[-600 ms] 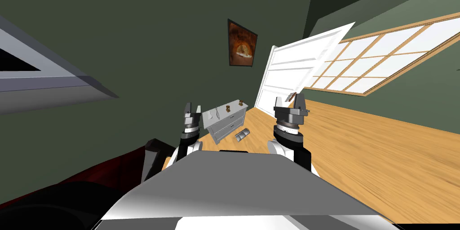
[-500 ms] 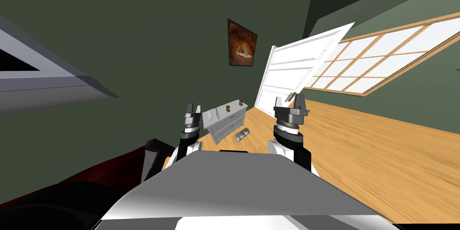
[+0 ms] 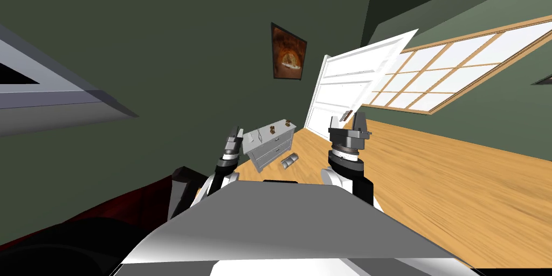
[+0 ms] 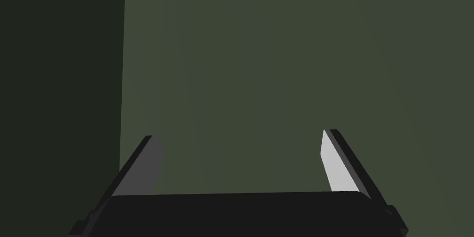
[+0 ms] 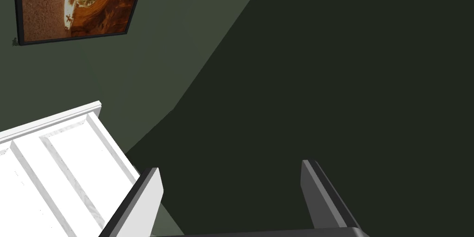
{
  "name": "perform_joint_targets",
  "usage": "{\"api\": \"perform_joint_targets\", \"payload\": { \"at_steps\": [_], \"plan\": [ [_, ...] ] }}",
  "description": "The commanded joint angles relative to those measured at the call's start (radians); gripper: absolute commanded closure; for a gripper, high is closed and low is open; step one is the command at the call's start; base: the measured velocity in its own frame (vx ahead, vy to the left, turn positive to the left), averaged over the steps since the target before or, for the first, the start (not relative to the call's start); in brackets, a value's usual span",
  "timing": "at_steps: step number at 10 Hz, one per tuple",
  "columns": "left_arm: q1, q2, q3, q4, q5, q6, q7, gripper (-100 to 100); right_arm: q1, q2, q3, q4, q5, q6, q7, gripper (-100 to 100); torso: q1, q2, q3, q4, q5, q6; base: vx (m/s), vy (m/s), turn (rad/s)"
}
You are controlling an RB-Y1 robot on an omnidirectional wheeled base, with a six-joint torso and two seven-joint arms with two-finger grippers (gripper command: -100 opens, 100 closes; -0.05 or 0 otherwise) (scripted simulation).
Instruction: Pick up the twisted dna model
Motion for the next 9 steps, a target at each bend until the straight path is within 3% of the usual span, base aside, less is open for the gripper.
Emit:
{"api": "perform_joint_targets", "payload": {
  "at_steps": [1,9],
  "plan": [
    [0.01,0.033,-0.001,0.017,-0.026,0.01,-0.016,-100,0.0,0.0,0.0,0.0,0.0,0.0,0.0,0,0.0,0.0,0.0,0.0,0.0,0.0,-0.045,-0.04,-0.037],
    [0.048,0.174,0.001,0.113,-0.179,0.086,-0.099,-100,0.0,0.0,0.0,0.0,0.0,0.0,0.0,0,-0.001,0.001,0.001,0.0,0.0,0.0,-0.053,-0.052,-0.047]
  ]
}}
